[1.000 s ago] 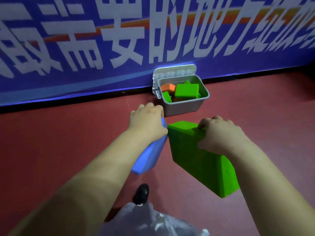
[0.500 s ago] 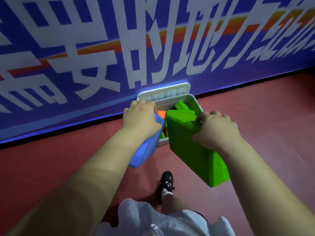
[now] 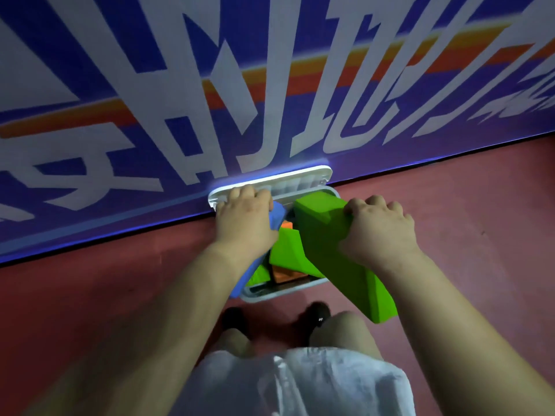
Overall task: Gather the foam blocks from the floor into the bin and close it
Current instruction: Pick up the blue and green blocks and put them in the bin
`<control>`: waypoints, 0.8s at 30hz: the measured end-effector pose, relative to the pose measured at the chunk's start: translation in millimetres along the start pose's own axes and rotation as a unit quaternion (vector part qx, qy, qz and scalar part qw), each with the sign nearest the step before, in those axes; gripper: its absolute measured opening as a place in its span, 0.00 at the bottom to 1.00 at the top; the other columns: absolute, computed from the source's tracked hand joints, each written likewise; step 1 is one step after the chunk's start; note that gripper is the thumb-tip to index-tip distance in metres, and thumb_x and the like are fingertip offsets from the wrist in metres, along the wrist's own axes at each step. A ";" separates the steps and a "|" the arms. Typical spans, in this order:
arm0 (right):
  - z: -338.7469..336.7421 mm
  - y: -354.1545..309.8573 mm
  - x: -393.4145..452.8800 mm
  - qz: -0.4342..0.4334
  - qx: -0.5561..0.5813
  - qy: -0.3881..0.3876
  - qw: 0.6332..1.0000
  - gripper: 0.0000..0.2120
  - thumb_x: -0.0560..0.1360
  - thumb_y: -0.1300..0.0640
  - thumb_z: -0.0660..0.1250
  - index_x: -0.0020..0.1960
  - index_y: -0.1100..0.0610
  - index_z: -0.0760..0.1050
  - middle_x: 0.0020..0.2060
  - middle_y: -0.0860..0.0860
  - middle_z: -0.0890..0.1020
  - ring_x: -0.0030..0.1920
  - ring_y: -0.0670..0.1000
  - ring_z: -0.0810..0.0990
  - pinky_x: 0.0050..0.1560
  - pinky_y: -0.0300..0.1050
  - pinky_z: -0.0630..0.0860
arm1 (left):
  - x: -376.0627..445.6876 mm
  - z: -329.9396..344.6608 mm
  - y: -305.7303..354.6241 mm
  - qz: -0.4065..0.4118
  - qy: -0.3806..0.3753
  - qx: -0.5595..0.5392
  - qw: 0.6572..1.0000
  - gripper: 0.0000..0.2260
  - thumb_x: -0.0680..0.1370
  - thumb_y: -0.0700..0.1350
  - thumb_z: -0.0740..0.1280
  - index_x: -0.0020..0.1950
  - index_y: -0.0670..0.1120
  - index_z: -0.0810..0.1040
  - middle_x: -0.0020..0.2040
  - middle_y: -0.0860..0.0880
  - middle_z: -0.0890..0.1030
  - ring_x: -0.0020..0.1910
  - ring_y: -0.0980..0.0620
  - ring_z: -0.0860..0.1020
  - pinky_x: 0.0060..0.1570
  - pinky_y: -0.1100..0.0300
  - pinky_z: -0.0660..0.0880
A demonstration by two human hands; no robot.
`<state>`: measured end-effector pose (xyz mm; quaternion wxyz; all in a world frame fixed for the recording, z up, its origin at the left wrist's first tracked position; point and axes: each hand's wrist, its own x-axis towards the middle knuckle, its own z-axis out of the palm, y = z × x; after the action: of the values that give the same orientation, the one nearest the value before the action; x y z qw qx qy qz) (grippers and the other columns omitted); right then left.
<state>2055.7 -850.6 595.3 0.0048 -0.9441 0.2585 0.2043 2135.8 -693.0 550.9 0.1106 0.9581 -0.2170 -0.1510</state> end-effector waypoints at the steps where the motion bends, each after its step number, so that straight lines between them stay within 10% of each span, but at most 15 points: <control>1: 0.0 5.8 17.8 -0.002 -0.005 -0.005 1.000 0.23 0.72 0.53 0.64 0.66 0.52 0.68 0.61 0.55 0.71 0.62 0.59 0.69 0.59 0.50 0.67 | 13.7 6.1 5.8 -0.006 0.004 0.009 1.000 0.16 0.71 0.47 0.70 0.57 0.51 0.72 0.58 0.49 0.71 0.62 0.46 0.67 0.57 0.54 0.65; 15: 18.3 64.9 168.3 -0.199 -0.073 -0.130 0.969 0.33 0.70 0.45 0.69 0.70 0.53 0.61 0.67 0.55 0.67 0.68 0.58 0.65 0.66 0.52 0.63 | 108.7 73.7 61.7 -0.157 -0.071 0.052 0.984 0.27 0.72 0.51 0.71 0.68 0.49 0.68 0.68 0.47 0.69 0.69 0.46 0.65 0.67 0.54 0.60; 24: -41.0 0.8 128.4 -0.397 -0.147 -0.089 0.901 0.36 0.71 0.43 0.67 0.74 0.54 0.58 0.70 0.56 0.64 0.70 0.59 0.62 0.69 0.53 0.59 | 21.4 1.6 59.1 -0.302 0.024 0.015 0.953 0.24 0.72 0.52 0.68 0.66 0.48 0.70 0.64 0.47 0.73 0.65 0.45 0.69 0.64 0.53 0.64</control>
<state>2171.5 -918.5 583.1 -0.0302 -0.9364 -0.1725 0.3041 2131.1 -754.9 560.6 0.0505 0.9837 0.0831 -0.1510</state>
